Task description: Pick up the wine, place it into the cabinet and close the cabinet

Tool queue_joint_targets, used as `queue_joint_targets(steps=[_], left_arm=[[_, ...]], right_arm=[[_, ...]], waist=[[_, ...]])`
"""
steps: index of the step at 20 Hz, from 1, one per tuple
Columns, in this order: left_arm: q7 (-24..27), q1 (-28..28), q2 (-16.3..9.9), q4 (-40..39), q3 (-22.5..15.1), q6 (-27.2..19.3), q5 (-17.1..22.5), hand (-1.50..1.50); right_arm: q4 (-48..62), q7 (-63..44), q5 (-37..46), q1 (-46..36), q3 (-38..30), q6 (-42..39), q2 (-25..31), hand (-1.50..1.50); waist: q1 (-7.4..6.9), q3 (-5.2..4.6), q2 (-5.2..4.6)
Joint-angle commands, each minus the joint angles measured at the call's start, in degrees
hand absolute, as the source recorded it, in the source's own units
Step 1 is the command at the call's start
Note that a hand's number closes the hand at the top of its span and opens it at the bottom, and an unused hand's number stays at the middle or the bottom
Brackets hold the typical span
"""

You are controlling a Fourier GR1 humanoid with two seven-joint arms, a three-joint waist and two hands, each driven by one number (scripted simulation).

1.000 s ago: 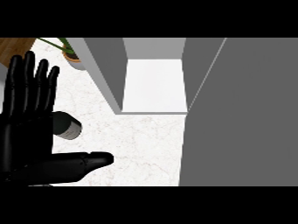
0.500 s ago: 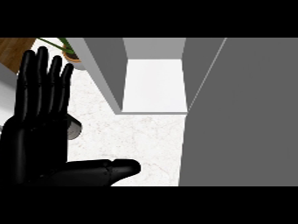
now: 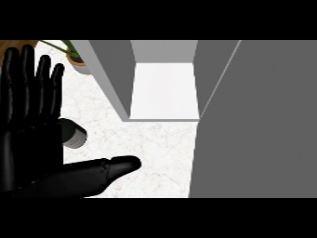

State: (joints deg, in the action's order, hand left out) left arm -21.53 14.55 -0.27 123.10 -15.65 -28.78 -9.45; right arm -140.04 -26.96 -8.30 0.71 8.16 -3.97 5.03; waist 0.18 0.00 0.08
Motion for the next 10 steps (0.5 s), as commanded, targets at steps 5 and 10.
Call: queue_joint_targets(steps=[5, 10], left_arm=[[1.83, -3.24, 0.25, -1.14, 2.45, -2.67, 3.26, -1.50], [2.18, -7.09, -2.40, 1.64, 9.63, 1.33, 5.84, -1.50]], right_arm=[[-2.58, -3.16, -3.29, -2.58, -2.82, -0.22, 0.61, -1.50], [-1.39, -5.84, -1.20, -7.21, -2.39, 1.61, 0.00, -1.50]], waist=[[-0.07, 0.00, -0.06], [-0.38, -0.03, -0.06]])
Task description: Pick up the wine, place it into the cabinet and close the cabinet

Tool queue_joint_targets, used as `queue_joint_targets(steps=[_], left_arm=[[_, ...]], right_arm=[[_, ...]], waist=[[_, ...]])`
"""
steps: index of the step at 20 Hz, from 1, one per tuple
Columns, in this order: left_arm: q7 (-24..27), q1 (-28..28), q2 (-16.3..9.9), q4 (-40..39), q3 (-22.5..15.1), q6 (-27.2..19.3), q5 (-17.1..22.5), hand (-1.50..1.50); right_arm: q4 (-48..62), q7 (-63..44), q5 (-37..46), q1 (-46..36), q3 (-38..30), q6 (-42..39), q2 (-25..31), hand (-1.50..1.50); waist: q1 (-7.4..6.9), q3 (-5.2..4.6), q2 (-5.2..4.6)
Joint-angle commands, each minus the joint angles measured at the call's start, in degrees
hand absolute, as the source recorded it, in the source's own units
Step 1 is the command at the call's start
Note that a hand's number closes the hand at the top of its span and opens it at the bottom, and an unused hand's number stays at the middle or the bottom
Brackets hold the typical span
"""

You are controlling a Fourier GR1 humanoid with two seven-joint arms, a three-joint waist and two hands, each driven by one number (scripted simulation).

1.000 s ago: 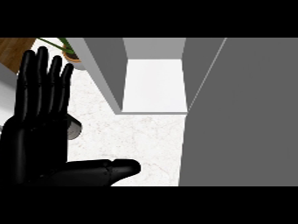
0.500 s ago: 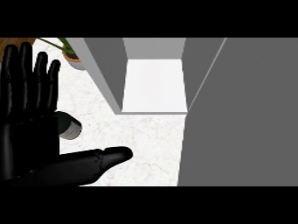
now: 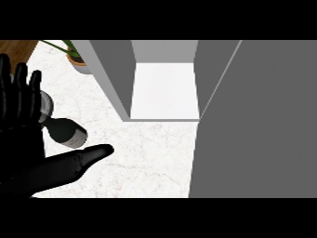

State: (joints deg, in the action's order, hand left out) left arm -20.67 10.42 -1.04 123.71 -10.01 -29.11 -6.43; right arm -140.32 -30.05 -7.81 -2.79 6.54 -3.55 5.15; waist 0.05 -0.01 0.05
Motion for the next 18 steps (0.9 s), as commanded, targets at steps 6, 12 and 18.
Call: queue_joint_targets(steps=[6, 12, 18], left_arm=[[7.28, -7.90, -1.25, -0.56, 7.47, 1.43, 3.19, -1.50], [12.75, -8.44, -3.70, -7.16, 16.67, 5.69, 10.87, -1.50], [17.57, -13.41, -2.65, -10.90, 17.73, 8.01, 11.76, -1.50]], right_arm=[[-4.02, -1.43, -3.99, 1.25, -2.57, -1.04, 0.27, -1.50], [-5.02, -2.71, -0.46, -0.53, 1.15, 0.58, -1.32, -1.50], [-4.69, -5.19, -3.53, -2.65, -1.63, -0.61, 0.57, -1.50]], waist=[[-0.02, 0.01, 0.02], [0.04, -0.02, -0.01], [-0.06, 0.00, -0.01]])
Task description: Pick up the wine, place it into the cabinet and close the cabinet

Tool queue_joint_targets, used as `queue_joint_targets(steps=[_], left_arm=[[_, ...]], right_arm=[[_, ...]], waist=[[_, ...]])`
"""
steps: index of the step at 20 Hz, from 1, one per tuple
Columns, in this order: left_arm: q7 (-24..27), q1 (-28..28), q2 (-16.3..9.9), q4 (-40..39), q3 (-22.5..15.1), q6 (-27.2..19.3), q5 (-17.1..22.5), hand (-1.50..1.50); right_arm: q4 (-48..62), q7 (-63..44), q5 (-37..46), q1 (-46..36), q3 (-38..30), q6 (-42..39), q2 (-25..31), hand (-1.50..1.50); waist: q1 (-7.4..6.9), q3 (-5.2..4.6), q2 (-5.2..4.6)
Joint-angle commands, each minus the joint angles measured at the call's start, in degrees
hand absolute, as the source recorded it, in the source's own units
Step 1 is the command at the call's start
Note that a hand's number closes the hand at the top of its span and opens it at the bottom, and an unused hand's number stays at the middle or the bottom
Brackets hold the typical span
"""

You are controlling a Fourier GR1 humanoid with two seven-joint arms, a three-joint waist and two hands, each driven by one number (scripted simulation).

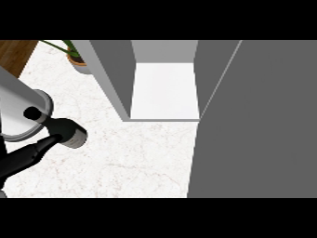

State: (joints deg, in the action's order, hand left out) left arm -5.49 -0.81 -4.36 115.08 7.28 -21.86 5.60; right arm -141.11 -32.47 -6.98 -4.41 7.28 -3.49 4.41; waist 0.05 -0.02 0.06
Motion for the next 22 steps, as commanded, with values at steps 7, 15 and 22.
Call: queue_joint_targets(steps=[7, 15, 22], left_arm=[[8.39, -2.10, -1.29, -13.50, 6.68, 7.54, 6.31, -1.50], [17.18, 2.60, -3.39, -31.61, 11.24, 13.42, 9.98, -1.50], [30.47, 5.24, -2.38, -49.16, 12.63, 17.49, 9.74, -1.50]], right_arm=[[-2.80, -1.37, -3.66, 0.78, -2.41, -1.02, 0.12, -1.50], [-9.00, -9.03, -1.76, -2.07, 0.44, 2.73, -0.68, -1.50], [-5.79, -3.28, -1.08, 0.50, -0.38, 0.49, -0.83, -1.50]], waist=[[-0.01, 0.01, -0.03], [0.23, -0.02, 0.00], [0.36, -0.01, -0.08]])
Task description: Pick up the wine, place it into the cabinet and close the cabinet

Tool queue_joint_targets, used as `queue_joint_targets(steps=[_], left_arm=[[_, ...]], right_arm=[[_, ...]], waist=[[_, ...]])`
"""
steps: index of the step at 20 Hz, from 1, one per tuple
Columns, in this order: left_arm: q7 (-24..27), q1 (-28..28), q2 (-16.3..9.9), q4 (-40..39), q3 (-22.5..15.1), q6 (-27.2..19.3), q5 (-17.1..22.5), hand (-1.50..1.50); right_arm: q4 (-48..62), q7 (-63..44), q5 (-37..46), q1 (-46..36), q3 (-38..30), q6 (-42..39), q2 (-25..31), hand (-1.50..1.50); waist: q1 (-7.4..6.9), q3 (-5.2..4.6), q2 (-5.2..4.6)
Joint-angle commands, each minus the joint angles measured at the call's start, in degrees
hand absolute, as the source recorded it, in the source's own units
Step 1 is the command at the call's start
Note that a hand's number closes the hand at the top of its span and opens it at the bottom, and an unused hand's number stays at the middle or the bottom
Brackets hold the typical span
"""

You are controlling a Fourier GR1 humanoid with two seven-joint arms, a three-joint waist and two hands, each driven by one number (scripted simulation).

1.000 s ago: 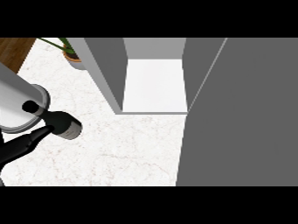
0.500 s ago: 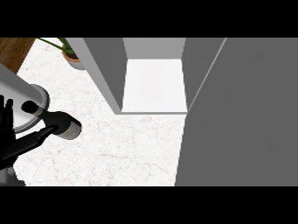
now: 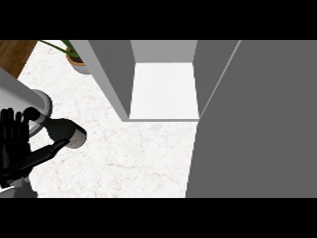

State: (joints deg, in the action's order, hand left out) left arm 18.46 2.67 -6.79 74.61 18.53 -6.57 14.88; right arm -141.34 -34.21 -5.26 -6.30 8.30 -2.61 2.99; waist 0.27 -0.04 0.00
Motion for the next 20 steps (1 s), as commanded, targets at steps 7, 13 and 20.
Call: queue_joint_targets(steps=[7, 13, 20], left_arm=[[15.05, 6.99, -1.66, -24.66, 2.62, 6.53, 0.45, -1.50], [21.71, 6.66, -2.70, -33.45, 3.08, 11.39, 1.20, -1.50], [28.71, 14.14, -3.02, -48.71, 5.89, 16.03, 3.35, -1.50]], right_arm=[[-4.43, 2.02, -1.48, 3.95, 0.28, -0.91, -1.28, -1.50], [-2.67, 1.75, -2.90, 2.63, -2.00, -2.21, -0.43, -1.50], [-3.45, -4.53, -2.90, -3.66, -2.36, 0.57, -0.31, -1.50]], waist=[[0.29, -0.01, -0.07], [0.01, 0.01, -0.03], [0.36, -0.08, -0.16]])
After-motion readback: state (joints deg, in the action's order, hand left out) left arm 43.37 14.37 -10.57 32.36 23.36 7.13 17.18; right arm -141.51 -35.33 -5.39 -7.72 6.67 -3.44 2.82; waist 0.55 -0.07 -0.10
